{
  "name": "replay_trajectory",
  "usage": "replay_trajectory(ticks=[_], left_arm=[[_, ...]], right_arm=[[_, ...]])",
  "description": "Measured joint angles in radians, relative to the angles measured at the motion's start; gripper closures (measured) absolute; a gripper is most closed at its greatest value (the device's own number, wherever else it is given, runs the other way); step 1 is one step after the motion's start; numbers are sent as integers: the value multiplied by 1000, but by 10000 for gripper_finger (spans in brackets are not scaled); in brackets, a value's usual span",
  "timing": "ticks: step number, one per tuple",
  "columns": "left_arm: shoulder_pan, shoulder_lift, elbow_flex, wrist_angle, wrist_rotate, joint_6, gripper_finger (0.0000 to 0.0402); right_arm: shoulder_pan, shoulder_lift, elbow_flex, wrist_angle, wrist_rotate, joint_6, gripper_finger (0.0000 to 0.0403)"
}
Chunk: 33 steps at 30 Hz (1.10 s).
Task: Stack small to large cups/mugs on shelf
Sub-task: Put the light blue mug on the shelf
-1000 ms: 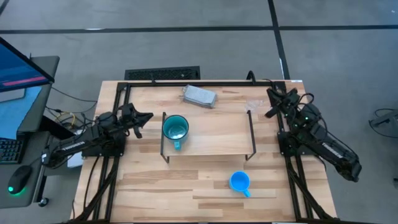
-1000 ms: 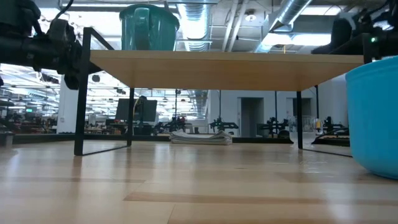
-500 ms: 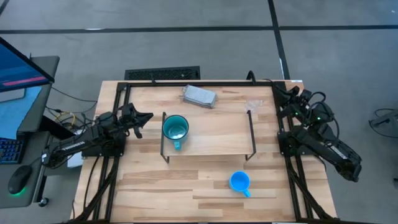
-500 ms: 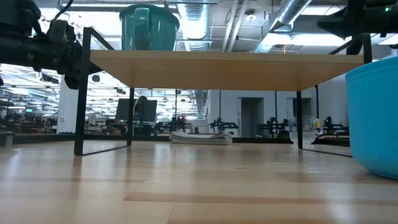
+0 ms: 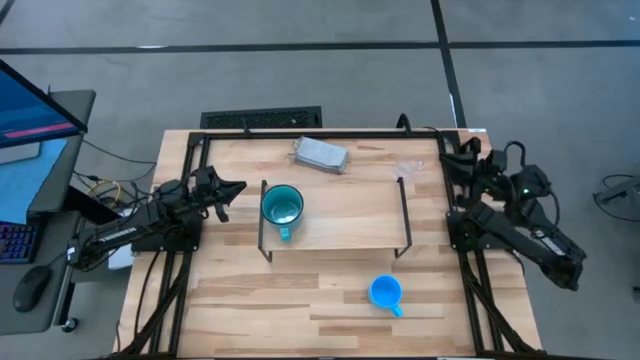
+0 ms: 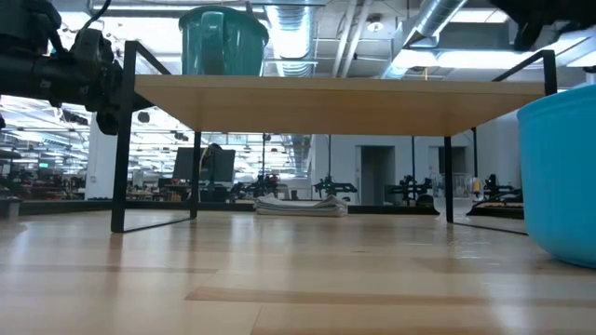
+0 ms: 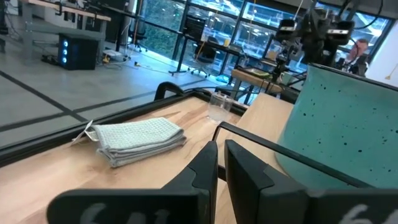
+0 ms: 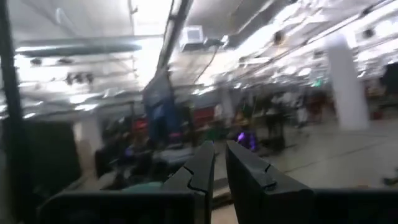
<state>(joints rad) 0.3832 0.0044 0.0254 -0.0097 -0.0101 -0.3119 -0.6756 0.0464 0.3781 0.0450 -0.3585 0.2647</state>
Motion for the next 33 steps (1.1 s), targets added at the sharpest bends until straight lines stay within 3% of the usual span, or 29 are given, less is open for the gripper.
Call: replay_trajectory(ticks=[5, 13, 19, 33], left_arm=[[0, 0, 0, 0, -1, 2, 382], [0, 0, 0, -1, -1, 2, 382], [0, 0, 0, -2, -1, 2, 382], [0, 0, -1, -1, 1, -2, 382]], right_arm=[[50, 93, 142, -178, -23, 1, 340], [153, 243, 342, -170, -33, 50, 340], [216, 311, 419, -212, -38, -51, 333], [297, 397, 421, -218, -30, -13, 222]])
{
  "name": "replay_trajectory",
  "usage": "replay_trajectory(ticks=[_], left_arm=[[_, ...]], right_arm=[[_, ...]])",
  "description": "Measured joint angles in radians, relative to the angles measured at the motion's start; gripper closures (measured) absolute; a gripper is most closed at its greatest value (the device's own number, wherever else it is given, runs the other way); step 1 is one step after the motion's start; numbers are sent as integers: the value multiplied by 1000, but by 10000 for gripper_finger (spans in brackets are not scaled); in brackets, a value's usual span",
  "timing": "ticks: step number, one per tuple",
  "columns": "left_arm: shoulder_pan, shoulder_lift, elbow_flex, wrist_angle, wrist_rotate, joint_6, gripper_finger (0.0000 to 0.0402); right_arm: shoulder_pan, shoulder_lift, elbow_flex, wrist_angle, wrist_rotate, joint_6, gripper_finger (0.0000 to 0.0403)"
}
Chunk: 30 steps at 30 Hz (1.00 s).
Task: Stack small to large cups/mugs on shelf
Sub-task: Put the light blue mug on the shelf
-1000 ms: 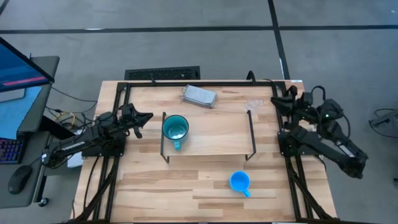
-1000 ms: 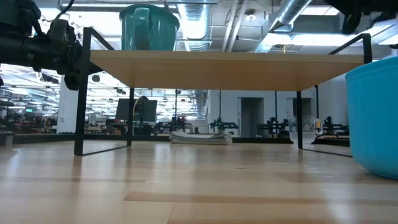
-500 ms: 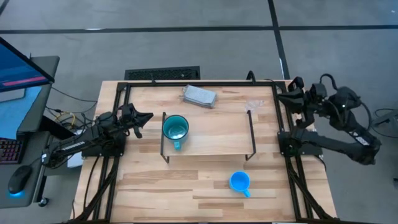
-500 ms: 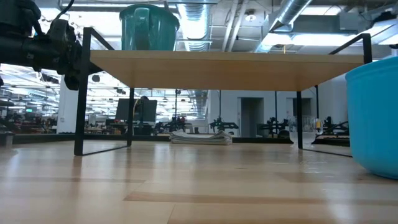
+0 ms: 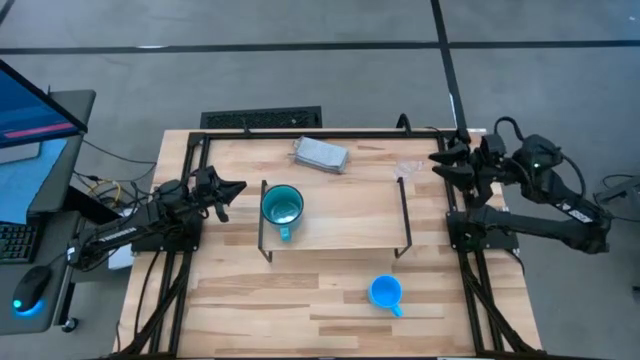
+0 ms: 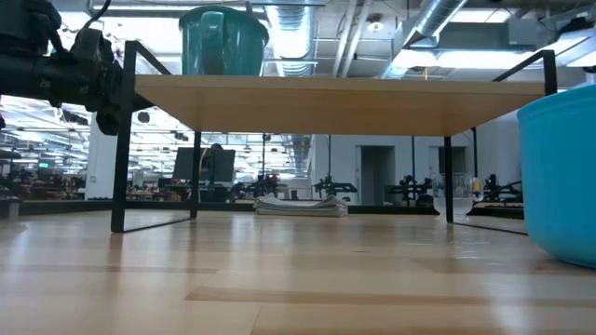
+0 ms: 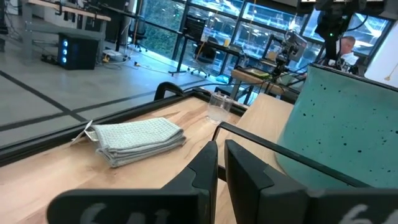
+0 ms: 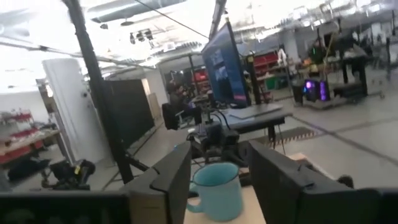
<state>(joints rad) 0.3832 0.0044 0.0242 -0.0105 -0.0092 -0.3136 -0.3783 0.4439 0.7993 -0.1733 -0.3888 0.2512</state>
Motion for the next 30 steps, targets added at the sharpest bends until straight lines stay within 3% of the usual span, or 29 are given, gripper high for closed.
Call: replay_trajectory(ticks=[5, 18, 24, 30], left_arm=[[0, 0, 0, 0, 0, 2, 382], [0, 0, 0, 1, -1, -25, 382], [0, 0, 0, 2, -1, -2, 382], [0, 0, 0, 2, -7, 2, 382]], right_arm=[[13, -10, 0, 5, -8, -58, 209], [85, -5, -1, 82, -4, -251, 221], [83, -2, 8, 8, -1, -281, 225], [84, 91, 119, -179, 60, -406, 227]])
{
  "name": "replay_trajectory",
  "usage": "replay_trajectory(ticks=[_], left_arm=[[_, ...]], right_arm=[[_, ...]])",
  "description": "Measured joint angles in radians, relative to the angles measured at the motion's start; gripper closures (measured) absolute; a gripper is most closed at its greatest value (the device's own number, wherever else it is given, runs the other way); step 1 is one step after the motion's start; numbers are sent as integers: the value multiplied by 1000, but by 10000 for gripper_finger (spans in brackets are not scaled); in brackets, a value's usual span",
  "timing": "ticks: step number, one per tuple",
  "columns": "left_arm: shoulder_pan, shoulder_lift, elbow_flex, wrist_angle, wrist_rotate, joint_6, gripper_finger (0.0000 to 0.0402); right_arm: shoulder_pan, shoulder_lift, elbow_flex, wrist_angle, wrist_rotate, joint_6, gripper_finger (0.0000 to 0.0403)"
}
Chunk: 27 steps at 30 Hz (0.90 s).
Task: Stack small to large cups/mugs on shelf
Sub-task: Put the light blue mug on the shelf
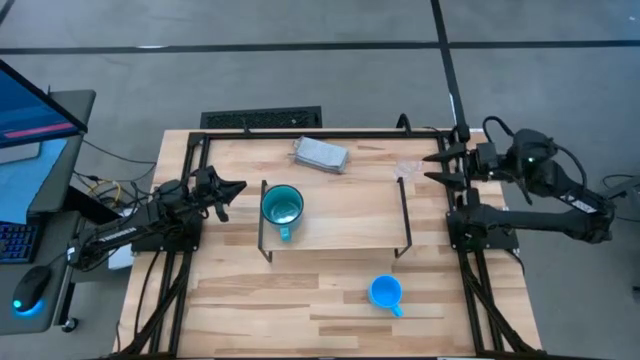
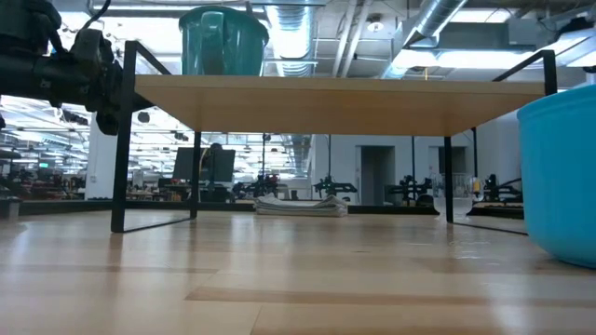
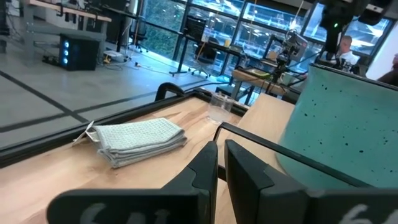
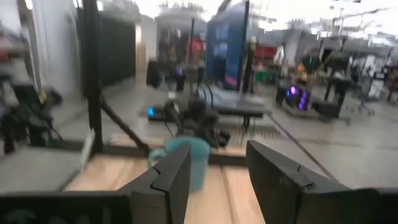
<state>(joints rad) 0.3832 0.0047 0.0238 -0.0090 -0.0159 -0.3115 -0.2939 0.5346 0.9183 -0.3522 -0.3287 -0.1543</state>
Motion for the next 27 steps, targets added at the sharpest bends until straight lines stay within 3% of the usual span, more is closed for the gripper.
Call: replay_trajectory(ticks=[5, 10, 17, 24, 27], left_arm=[[0, 0, 0, 1, -18, 2, 382], [0, 0, 0, 1, -22, 28, 382], [0, 0, 0, 1, -24, 94, 382], [0, 0, 0, 1, -23, 88, 382], [0, 0, 0, 1, -23, 86, 382]], right_arm=[[1, 106, 134, -189, 12, -63, 228], [11, 215, 279, -415, 17, -20, 229], [213, 331, 452, -536, 21, 20, 228], [461, 431, 534, -713, 323, 65, 236], [539, 476, 534, -771, 363, 164, 238]])
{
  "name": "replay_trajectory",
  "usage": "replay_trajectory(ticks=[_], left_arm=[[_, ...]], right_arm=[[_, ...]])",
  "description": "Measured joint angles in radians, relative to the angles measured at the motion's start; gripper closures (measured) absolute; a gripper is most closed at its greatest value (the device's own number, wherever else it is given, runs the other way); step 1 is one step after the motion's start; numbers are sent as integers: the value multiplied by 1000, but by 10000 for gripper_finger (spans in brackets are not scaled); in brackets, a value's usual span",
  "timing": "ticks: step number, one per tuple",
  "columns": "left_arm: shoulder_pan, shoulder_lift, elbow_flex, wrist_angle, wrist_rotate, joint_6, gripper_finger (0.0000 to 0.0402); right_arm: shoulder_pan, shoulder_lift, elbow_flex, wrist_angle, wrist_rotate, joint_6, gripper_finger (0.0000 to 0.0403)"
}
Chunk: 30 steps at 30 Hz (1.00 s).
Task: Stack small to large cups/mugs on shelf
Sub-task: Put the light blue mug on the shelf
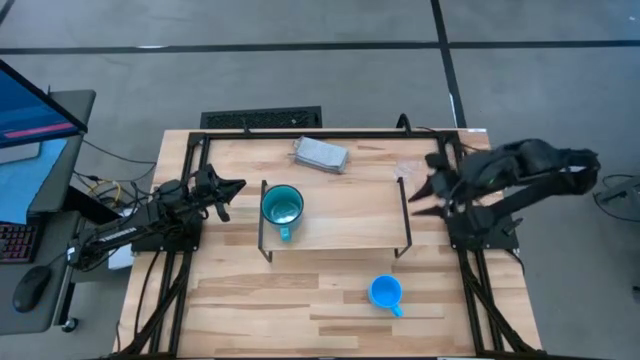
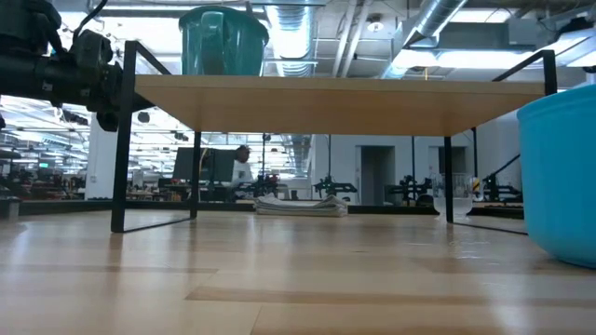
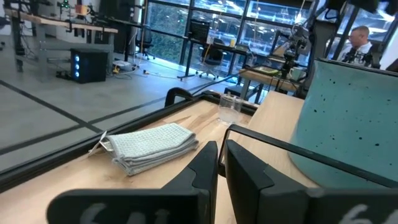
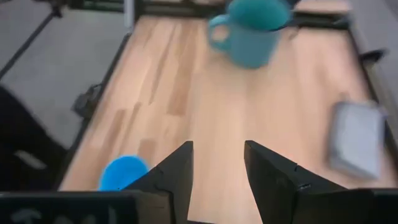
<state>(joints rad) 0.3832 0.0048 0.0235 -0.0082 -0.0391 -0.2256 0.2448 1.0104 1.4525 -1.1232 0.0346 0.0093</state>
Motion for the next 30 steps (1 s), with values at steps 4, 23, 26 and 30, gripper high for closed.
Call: replay_trajectory(ticks=[4, 23, 26, 30], left_arm=[[0, 0, 0, 0, 0, 0, 382], [0, 0, 0, -1, 8, -3, 382], [0, 0, 1, -2, 17, -3, 382], [0, 0, 1, -4, 27, -3, 382]], right_arm=[[100, 67, 0, 1, 0, 77, 239], [252, 352, 0, -41, -10, 194, 243], [252, 410, 0, -87, -9, 161, 248], [254, 481, -1, -98, -10, 104, 252]])
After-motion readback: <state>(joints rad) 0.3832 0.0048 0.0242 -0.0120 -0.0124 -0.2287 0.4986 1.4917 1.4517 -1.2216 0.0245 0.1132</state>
